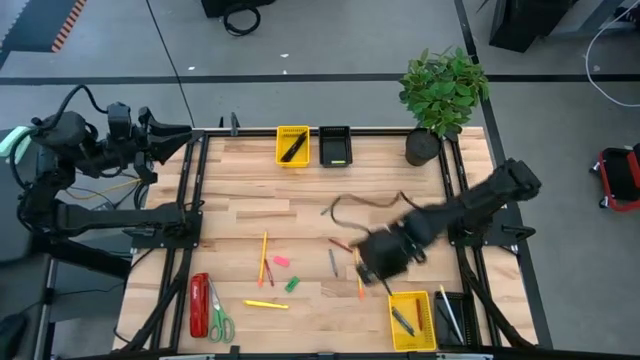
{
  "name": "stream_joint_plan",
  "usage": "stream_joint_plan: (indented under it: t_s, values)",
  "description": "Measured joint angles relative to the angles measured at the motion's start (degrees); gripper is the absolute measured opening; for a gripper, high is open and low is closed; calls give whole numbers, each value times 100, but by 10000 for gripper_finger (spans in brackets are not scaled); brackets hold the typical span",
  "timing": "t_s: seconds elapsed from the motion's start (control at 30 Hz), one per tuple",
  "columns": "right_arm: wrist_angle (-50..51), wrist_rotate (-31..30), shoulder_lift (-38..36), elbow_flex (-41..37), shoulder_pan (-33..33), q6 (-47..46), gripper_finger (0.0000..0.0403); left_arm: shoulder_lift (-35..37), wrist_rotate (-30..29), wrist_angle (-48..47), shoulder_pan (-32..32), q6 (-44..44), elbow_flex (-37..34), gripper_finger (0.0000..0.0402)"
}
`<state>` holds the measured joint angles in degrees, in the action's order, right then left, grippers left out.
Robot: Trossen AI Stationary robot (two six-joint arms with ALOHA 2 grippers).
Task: Sort crayons/erasers/pens/pencils in bins
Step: Put the green crayon into the bottom yellow bin, then put the top gray crayon into the bottom yellow bin
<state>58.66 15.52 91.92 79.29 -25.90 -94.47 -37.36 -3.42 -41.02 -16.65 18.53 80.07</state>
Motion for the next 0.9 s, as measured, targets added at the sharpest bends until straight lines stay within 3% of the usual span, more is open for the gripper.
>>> stream_joint_plan:
  t_s: [0.2,0.37,0.67,0.9]
  values:
    - [-131,34,221,0,-1372,-806,35,-69,-157,4,-2,368,0,106]
    - [-116,-222,684,0,-2021,-882,42,-292,-552,-9,-2,659,-4,103]
    - [-158,-469,1480,0,-2309,-639,91,-640,-345,-545,0,1696,-5,101]
    - [-65,-582,1442,-2,-2225,-757,129,-889,168,-1045,55,2520,-7,98]
